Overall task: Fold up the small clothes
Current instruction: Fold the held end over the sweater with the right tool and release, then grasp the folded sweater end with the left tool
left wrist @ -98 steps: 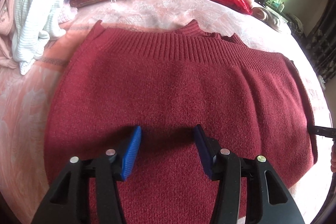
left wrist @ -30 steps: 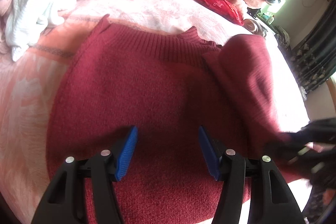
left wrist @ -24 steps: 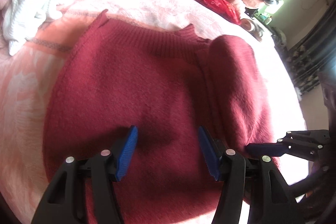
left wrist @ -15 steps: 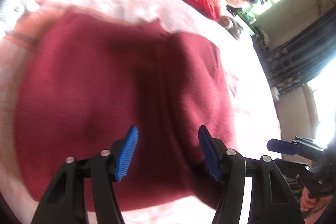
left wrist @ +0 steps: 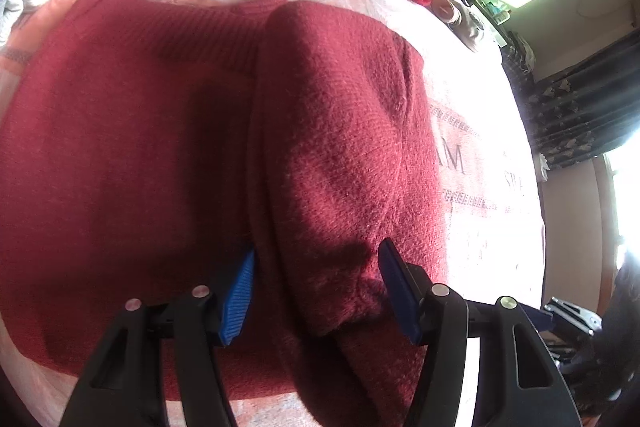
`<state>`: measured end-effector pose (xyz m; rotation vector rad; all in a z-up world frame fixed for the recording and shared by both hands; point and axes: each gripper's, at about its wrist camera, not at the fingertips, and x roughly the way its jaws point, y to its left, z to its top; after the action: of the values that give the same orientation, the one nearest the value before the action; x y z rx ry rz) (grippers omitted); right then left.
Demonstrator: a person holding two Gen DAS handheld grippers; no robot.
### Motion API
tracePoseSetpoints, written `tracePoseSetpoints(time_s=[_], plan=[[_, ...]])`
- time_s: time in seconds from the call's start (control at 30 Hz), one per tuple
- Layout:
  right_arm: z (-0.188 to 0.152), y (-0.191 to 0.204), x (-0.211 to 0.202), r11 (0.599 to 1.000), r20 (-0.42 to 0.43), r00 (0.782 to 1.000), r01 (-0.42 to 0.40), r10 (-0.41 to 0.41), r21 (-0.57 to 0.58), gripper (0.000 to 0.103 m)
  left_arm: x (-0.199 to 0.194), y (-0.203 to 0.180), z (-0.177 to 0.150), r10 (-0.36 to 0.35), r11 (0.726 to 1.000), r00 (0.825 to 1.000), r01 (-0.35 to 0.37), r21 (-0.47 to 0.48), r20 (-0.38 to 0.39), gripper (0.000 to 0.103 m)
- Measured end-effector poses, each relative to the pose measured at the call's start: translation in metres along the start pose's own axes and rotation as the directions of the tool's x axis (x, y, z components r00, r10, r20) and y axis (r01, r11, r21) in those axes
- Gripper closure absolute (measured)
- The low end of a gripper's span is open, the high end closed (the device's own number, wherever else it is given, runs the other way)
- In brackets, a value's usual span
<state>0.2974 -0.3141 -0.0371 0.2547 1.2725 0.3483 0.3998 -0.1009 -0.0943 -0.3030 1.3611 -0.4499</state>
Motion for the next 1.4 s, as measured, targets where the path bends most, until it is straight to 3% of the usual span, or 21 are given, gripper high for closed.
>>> tracePoseSetpoints(time_s=[0.17, 0.27, 0.33, 0.4, 0.7, 0.93, 1.17, 1.4], plan=[[-0.006, -0.008, 0.003, 1.000, 0.003, 1.000, -0.002, 0.002, 0.011, 0.056, 0.009, 0.000, 0.003, -0.046, 0.998, 0.999, 0.046, -0.043, -0.007, 0.043], [-0.013, -0.016, 0.001, 0.999, 0.007, 1.000, -0.011, 0.011, 0.035, 0.056, 0.009, 0.000, 0.002, -0.061, 0.996, 0.998, 0.061, -0.057, 0.008, 0.059], [-0.015, -0.020, 0.000, 0.999, 0.010, 1.000, -0.013, 0.013, 0.044, 0.056, 0.006, 0.002, 0.001, -0.066, 0.996, 0.997, 0.068, -0.065, 0.026, 0.077], [-0.018, -0.022, -0.001, 0.998, 0.009, 1.000, -0.013, 0.013, 0.054, 0.056, 0.002, 0.002, 0.001, -0.087, 0.993, 0.995, 0.091, -0.073, 0.056, 0.086], [-0.019, -0.018, -0.004, 0.998, 0.010, 1.000, -0.014, 0.013, 0.058, 0.056, -0.029, -0.011, 0.002, -0.114, 0.993, 0.985, 0.116, -0.004, 0.126, 0.088], [-0.018, -0.007, 0.000, 0.999, 0.002, 1.000, -0.026, 0.026, 0.047, 0.056, -0.064, -0.012, 0.010, -0.102, 0.994, 0.982, 0.093, 0.059, 0.158, 0.089], [-0.014, 0.006, 0.009, 0.999, -0.015, 0.999, -0.041, 0.042, 0.023, 0.056, -0.111, 0.016, 0.020, -0.076, 0.995, 0.974, 0.059, 0.084, 0.214, 0.089], [-0.007, 0.026, 0.022, 0.999, -0.031, 0.998, -0.053, 0.053, -0.010, 0.056, -0.148, 0.075, 0.023, -0.016, 0.999, 0.972, 0.004, 0.054, 0.234, 0.089]])
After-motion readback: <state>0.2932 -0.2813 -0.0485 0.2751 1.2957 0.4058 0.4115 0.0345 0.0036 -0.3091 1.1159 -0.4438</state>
